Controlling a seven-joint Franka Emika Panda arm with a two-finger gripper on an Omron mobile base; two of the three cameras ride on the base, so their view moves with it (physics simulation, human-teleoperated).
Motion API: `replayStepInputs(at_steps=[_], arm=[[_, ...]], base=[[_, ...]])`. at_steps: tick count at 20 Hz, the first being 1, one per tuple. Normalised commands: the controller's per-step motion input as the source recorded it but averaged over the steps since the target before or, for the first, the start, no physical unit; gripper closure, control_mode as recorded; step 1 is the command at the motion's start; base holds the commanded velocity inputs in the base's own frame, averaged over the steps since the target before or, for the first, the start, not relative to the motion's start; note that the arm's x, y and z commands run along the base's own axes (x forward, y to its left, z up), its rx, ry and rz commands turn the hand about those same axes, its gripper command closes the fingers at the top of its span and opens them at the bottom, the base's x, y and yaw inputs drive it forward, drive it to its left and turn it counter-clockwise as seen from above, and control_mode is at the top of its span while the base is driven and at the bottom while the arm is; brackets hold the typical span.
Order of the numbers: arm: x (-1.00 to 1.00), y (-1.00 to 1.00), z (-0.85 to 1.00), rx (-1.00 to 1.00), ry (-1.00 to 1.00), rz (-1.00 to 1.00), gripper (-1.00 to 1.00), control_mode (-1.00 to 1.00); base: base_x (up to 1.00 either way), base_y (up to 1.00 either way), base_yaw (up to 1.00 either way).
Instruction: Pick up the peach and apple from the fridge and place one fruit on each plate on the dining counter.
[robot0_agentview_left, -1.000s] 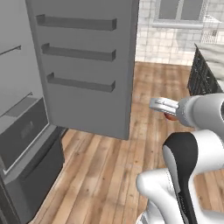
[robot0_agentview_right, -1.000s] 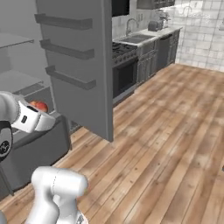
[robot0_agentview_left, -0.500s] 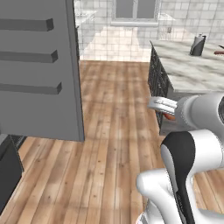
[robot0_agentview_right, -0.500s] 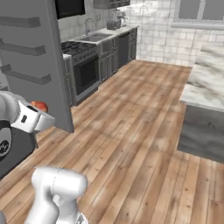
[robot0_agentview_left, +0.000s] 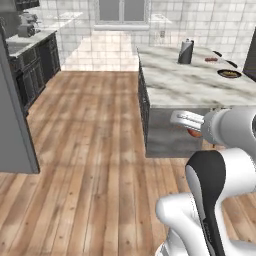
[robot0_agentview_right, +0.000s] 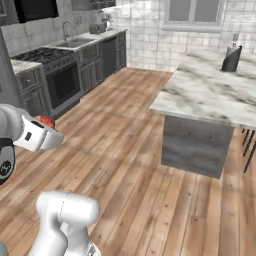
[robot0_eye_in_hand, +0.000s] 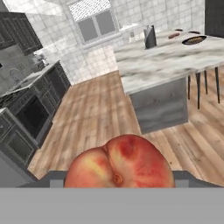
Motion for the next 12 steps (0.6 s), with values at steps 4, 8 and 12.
replayStepInputs(at_steps=[4,8,12], arm=[[0.00,0.00,0.00,0.00,0.00,0.00,1.00,1.00],[0.00,0.00,0.00,0.00,0.00,0.00,1.00,1.00],[0.00,0.00,0.00,0.00,0.00,0.00,1.00,1.00]], base=[[0.48,-0.93,-0.24],[0.56,-0.98,-0.16],[0.53,-1.00,-0.01]])
